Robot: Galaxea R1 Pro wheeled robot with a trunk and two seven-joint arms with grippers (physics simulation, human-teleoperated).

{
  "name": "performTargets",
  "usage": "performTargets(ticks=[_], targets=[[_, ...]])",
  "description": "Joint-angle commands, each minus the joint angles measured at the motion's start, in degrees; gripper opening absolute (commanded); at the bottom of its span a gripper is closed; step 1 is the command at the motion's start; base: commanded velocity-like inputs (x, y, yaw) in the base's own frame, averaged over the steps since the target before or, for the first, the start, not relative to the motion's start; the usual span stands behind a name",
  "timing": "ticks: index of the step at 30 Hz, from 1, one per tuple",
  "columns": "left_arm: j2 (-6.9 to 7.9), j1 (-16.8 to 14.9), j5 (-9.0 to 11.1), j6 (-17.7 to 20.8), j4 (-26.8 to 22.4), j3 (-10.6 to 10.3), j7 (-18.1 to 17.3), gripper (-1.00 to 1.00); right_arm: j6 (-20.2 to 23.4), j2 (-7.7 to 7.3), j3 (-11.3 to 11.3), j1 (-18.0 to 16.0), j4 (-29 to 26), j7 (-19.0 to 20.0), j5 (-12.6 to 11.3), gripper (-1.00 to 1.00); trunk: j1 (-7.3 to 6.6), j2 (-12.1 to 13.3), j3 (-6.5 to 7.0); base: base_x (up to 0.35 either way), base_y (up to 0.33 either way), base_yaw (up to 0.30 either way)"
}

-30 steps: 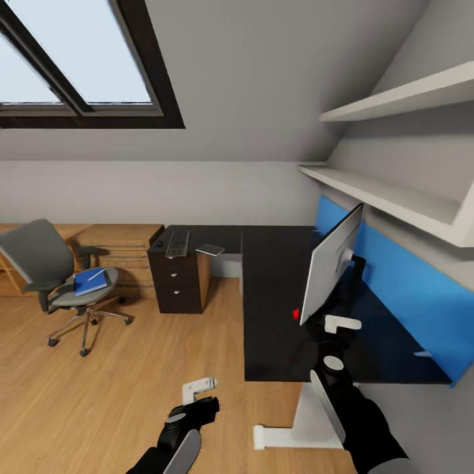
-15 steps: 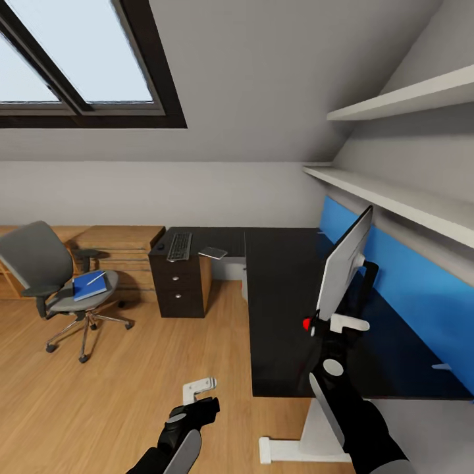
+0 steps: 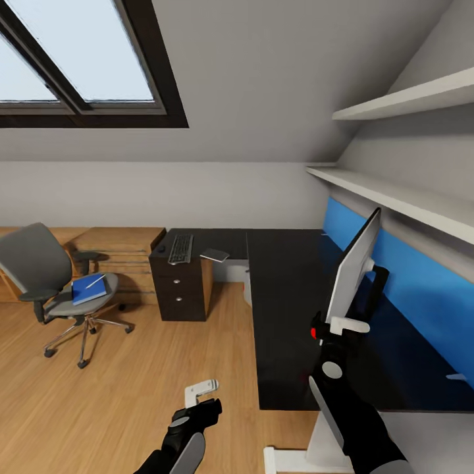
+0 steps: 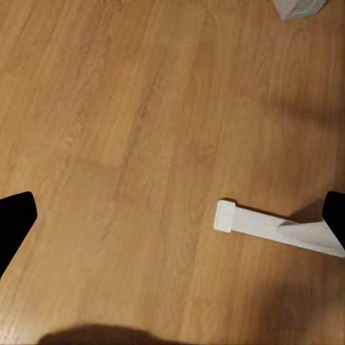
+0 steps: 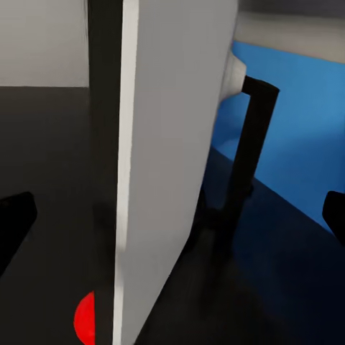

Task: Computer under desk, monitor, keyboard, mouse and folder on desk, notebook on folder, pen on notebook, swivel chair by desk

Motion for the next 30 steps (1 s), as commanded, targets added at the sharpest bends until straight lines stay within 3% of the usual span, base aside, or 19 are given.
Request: performTargets(ticks=[1,14,30], targets=[[0.02,-0.06,0.33,0.15,-0.07,-0.10,0.43,1.00,0.18,-0.01,0.10,-0.06,-0.02,-0.31,0.04,1.00,0.03,-0.09,-0.10,0.032,0.015,0.000],[-0.01,-0.06,0.28,0.14,-0.04,-0.10,0.43,1.00,0.17,-0.02,0.03,-0.07,0.19,-0.32,0.02,1.00,0.03,-0.09,-0.10,0.136,0.002,0.000],[-0.09,-0.06,-0.39,0.14,0.51,-1.27,0.43,1.00,-0.01,-0.02,-0.31,-0.07,3.10,-0.33,-0.06,1.00,0.03,-0.09,-0.10,0.006,-0.089,0.000]])
